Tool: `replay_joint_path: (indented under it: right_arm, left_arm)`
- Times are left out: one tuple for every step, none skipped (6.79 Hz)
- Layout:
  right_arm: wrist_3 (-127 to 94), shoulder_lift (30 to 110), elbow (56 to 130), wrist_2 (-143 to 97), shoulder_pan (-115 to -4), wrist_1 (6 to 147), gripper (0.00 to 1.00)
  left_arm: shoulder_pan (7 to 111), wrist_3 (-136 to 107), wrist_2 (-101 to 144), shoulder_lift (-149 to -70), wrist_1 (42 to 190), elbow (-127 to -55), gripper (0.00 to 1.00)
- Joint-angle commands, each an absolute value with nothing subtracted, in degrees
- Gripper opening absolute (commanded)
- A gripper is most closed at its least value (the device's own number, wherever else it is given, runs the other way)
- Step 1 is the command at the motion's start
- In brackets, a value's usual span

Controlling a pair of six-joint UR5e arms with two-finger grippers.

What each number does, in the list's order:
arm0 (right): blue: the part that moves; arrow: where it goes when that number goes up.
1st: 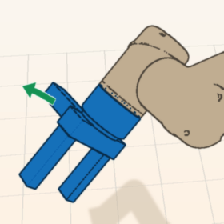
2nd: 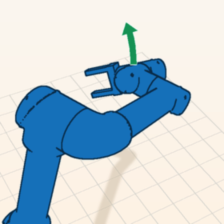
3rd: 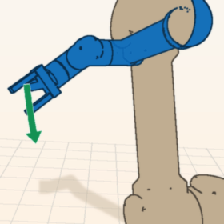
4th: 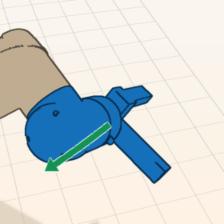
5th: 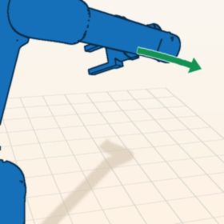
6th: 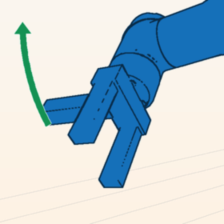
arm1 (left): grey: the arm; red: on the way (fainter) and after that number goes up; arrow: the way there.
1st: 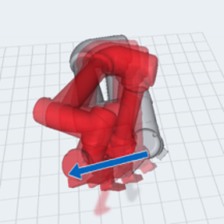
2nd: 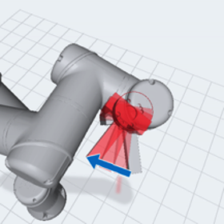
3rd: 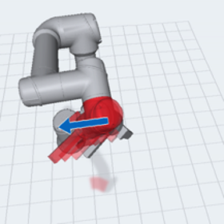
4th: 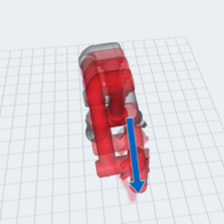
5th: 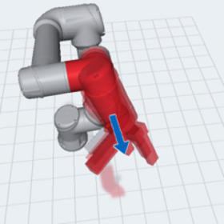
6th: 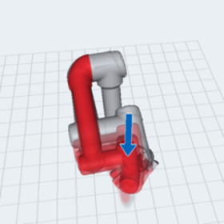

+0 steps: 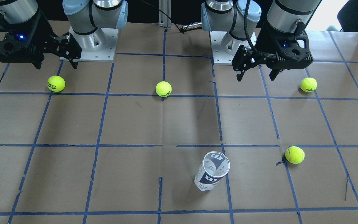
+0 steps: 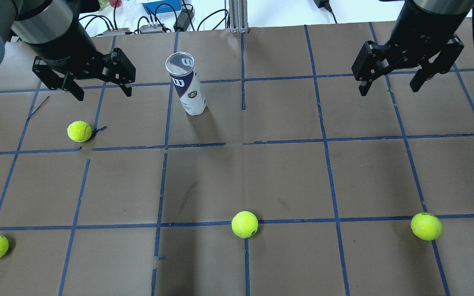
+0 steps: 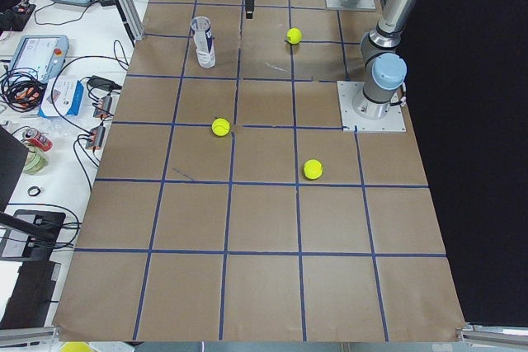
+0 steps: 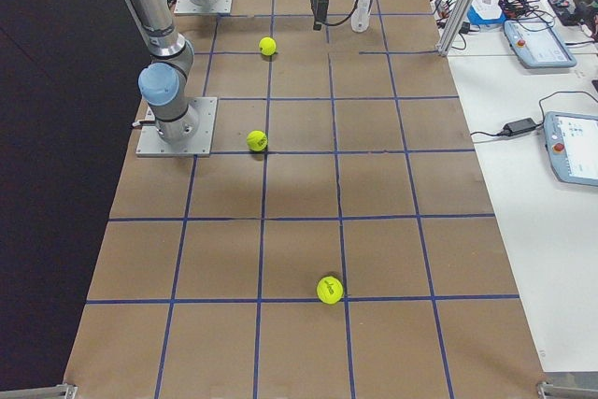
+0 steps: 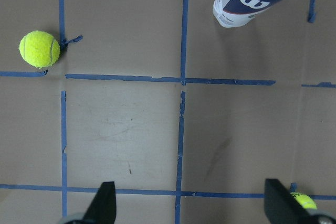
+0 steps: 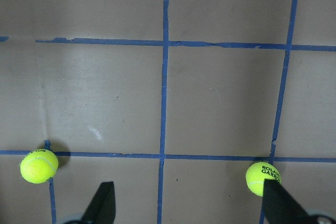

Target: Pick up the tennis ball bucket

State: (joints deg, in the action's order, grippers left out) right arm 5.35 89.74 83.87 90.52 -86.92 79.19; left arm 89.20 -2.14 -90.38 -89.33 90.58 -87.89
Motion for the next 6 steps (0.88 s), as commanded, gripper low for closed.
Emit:
replay_joint_path:
  right_arm:
    - [5.8,89.74,83.76,90.7,-86.92,79.36,1.0]
    - [5.71,89.74,83.85,90.88,-86.92,79.19,1.0]
    - [5.71,89.74,83.85,90.88,-86.92,79.1,1.0]
    - [5.71,89.74,83.85,90.88,-86.92,79.19,1.0]
    - [5.8,89.74,83.85,90.88,-86.92,79.19,1.0]
    - [5.8,89.74,84.02,90.88,-86.92,79.1,1.0]
  left_arm:
    - [89.21,-2.11,-90.53,-88.69,90.35,-88.67,1.0]
    - [89.21,-2.11,-90.44,-88.68,90.35,-88.68,1.0]
    - [89.21,-2.11,-90.44,-88.77,90.26,-88.42,1.0]
    - [89.21,-2.11,-90.44,-88.68,90.35,-88.33,1.0]
    - [89.21,-2.11,-90.44,-88.68,90.26,-88.24,1.0]
    - [89.21,-2.11,-90.44,-88.68,90.35,-88.24,1.0]
